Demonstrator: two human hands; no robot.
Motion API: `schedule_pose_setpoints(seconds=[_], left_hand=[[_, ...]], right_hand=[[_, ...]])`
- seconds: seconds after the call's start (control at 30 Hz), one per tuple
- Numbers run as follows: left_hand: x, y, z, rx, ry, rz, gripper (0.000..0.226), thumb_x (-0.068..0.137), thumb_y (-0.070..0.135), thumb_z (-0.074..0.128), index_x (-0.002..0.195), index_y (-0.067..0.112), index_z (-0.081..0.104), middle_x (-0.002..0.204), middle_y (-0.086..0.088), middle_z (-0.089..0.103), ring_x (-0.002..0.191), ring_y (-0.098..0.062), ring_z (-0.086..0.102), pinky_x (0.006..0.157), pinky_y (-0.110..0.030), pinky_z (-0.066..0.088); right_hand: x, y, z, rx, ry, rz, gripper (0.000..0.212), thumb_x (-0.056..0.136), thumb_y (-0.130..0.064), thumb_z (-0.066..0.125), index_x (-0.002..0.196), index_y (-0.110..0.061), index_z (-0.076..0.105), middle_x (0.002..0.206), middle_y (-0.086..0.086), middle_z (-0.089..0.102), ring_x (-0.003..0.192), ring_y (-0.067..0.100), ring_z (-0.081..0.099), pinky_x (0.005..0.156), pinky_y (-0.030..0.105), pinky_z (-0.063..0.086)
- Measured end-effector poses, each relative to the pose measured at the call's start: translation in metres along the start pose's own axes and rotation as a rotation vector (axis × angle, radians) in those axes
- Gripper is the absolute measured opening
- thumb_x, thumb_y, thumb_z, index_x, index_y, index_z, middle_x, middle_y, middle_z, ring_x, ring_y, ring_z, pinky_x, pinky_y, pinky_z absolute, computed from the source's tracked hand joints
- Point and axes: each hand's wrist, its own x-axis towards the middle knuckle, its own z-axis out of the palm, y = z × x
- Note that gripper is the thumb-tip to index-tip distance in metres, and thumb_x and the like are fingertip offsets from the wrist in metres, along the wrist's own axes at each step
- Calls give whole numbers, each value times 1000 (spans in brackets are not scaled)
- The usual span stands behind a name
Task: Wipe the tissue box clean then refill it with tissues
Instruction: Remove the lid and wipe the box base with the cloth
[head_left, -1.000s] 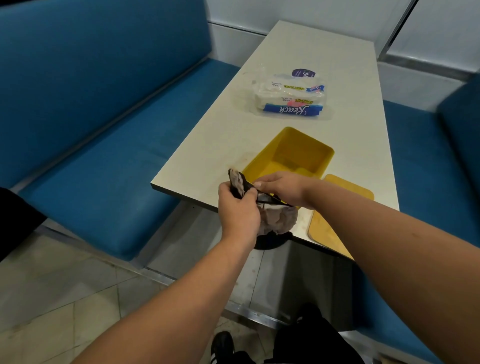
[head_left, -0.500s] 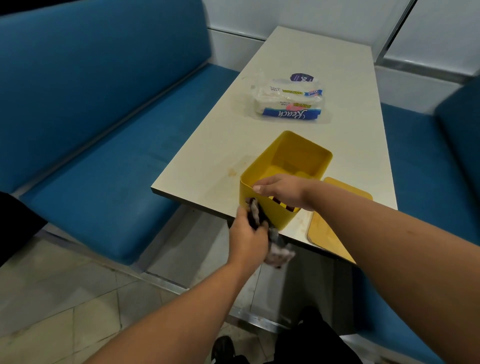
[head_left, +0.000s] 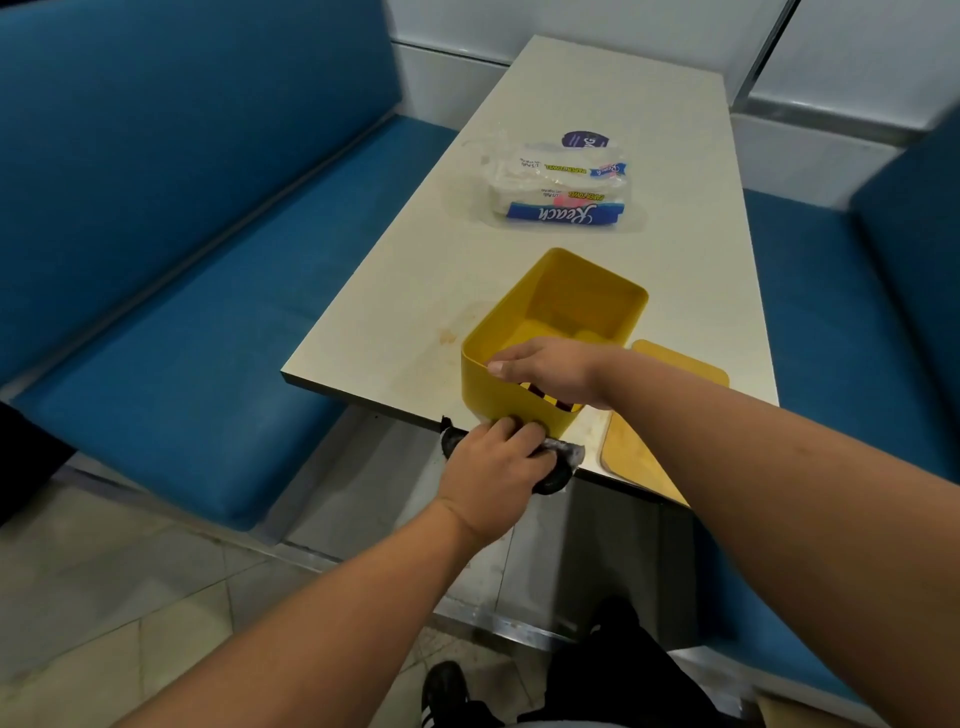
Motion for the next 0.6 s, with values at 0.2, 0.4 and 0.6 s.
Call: schedule_pose_setpoints(seconds=[0.2, 0.4, 0.6], left_hand=[[-11, -20, -32, -344, -34, -476, 25, 70, 20, 66, 94, 21, 72, 88, 6, 62, 66, -14, 58, 53, -20, 45], [-8, -40, -73, -933, 287, -1109, 20, 76, 0, 64, 81, 19, 67, 75, -10, 65, 70, -25, 62, 67, -47, 55], [46, -67, -109, -1234, 523, -1204, 9, 87, 10, 65, 90, 18, 70, 92, -14, 73, 93, -36, 69, 81, -49, 58]], right_hand=[[-4, -1, -2, -7, 24, -13, 45, 98, -44, 46, 139, -25, 49, 144, -1, 46, 131, 23, 41, 101, 36, 32], [-5, -10, -6, -36, 25, -48, 44, 98, -47, 44, 135, -24, 51, 129, 0, 56, 109, 22, 56, 94, 39, 48], [-10, -44, -6, 151, 369, -314, 42, 85, -57, 59, 111, -24, 66, 104, -9, 67, 96, 11, 62, 83, 29, 50]])
